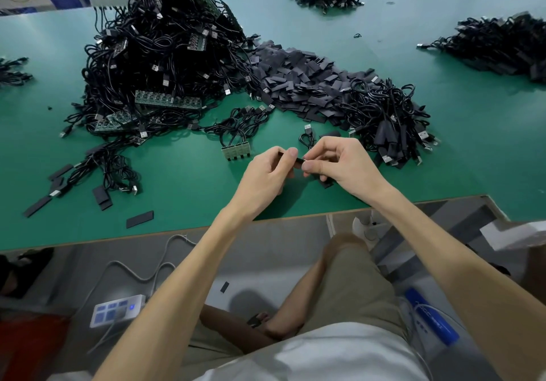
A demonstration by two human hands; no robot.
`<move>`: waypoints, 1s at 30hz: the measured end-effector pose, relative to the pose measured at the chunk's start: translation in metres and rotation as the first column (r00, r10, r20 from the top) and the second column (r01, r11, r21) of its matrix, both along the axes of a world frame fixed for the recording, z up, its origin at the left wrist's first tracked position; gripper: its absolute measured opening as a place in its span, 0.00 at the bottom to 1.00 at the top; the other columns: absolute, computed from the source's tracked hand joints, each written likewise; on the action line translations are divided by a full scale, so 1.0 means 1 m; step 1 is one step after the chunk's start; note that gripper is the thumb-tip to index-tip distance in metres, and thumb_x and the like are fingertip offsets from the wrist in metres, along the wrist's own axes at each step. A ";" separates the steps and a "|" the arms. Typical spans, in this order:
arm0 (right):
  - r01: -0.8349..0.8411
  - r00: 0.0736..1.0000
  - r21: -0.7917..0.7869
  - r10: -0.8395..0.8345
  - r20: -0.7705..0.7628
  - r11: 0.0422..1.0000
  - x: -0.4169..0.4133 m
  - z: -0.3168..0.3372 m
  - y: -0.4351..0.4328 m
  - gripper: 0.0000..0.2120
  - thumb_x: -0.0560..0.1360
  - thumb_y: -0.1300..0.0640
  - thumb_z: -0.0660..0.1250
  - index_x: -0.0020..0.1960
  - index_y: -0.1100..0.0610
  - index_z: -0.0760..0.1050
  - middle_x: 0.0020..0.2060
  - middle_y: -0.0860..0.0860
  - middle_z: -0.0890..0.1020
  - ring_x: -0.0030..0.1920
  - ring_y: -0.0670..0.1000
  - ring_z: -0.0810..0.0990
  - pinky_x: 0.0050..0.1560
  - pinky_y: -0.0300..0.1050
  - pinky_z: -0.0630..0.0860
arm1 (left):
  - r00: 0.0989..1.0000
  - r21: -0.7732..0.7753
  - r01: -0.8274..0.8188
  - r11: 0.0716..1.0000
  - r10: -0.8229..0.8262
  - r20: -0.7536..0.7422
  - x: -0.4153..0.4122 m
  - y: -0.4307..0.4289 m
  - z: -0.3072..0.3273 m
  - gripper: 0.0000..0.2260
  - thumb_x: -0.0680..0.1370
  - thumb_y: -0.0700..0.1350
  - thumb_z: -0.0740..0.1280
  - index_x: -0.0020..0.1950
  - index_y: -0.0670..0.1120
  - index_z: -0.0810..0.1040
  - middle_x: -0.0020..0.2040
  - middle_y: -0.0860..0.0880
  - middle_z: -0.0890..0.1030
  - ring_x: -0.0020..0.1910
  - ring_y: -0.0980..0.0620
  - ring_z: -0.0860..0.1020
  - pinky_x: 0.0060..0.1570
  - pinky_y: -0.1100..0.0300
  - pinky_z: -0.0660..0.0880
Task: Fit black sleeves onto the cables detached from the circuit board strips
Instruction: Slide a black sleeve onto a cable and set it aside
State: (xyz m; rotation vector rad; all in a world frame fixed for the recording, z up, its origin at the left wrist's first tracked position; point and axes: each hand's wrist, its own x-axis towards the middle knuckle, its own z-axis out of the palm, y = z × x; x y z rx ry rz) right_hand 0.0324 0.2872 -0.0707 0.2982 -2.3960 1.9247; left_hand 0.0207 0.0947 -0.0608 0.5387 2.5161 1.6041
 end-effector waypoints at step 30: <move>0.045 0.999 0.112 -0.043 -0.015 0.993 0.004 0.005 -0.003 0.03 0.79 0.61 0.71 0.48 0.59 0.83 0.41 0.52 0.87 0.35 0.46 0.81 0.41 0.43 0.78 | 0.992 0.215 -0.119 0.969 0.107 0.065 -0.007 -0.005 -0.011 0.12 0.84 0.52 0.64 0.51 0.44 0.79 0.38 0.45 0.83 0.32 0.50 0.79 0.36 0.59 0.70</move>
